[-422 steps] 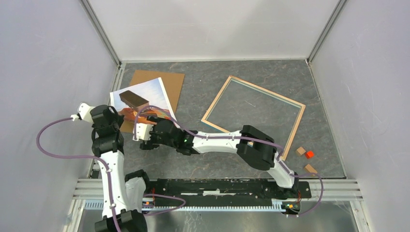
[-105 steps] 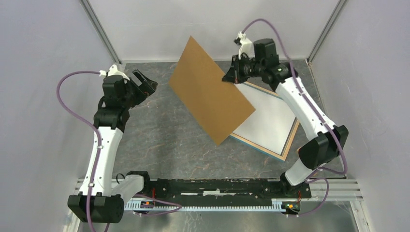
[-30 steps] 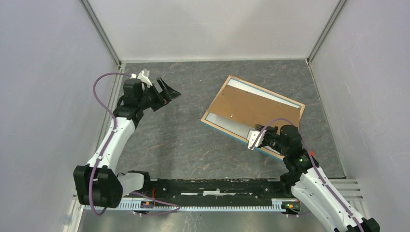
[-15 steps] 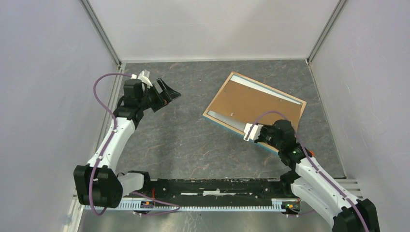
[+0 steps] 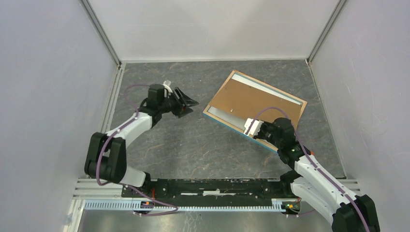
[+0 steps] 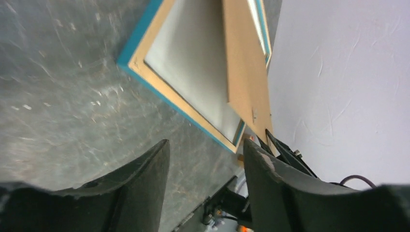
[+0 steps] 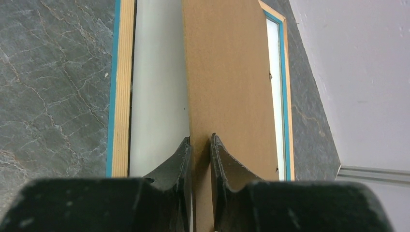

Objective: Put the photo into the frame

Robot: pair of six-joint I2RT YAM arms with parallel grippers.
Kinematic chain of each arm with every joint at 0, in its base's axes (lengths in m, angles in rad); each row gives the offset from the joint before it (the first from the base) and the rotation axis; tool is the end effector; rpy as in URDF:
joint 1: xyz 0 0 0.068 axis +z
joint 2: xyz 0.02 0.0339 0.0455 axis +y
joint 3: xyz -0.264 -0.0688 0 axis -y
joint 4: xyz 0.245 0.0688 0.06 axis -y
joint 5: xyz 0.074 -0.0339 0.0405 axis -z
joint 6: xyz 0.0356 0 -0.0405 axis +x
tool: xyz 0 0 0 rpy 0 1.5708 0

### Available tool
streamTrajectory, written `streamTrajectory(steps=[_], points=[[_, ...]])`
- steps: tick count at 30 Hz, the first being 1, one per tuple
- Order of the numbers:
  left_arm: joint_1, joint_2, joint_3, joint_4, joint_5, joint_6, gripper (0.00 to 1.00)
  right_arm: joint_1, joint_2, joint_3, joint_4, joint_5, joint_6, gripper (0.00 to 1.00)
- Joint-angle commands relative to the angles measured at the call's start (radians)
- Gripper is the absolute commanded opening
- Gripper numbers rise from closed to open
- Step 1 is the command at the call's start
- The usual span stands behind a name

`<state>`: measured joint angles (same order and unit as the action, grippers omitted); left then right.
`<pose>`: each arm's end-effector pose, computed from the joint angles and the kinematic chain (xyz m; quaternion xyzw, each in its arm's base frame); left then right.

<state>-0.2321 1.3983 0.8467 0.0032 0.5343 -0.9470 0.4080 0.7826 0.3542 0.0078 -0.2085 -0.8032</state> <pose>0.2918 -0.0876 0.2417 -0.1733 0.8332 -0.4537 0.2642 0.1622 0.0782 0.2080 -0.5216 0.6539 -0.0206 0.5476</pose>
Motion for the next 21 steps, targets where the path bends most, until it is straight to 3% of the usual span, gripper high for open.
streamTrajectory(steps=[1, 4, 9, 16, 21], points=[[-0.1, 0.093, -0.058, 0.246, -0.073, -0.307, 0.6, -0.003, 0.0, -0.008, -0.014, -0.02, 0.09, 0.08], [-0.141, 0.179, -0.067, 0.355, -0.159, -0.396, 0.41, -0.002, -0.005, -0.009, -0.015, -0.009, 0.09, 0.08], [-0.188, 0.383, 0.022, 0.441, -0.15, -0.478, 0.16, -0.003, -0.014, -0.01, -0.014, -0.01, 0.094, 0.07], [-0.251, 0.536, 0.161, 0.375, -0.209, -0.4, 0.06, -0.002, -0.02, -0.014, 0.012, -0.011, 0.098, 0.08], [-0.254, 0.572, 0.164, 0.283, -0.242, -0.385, 0.02, -0.002, -0.011, -0.007, -0.006, -0.014, 0.086, 0.08]])
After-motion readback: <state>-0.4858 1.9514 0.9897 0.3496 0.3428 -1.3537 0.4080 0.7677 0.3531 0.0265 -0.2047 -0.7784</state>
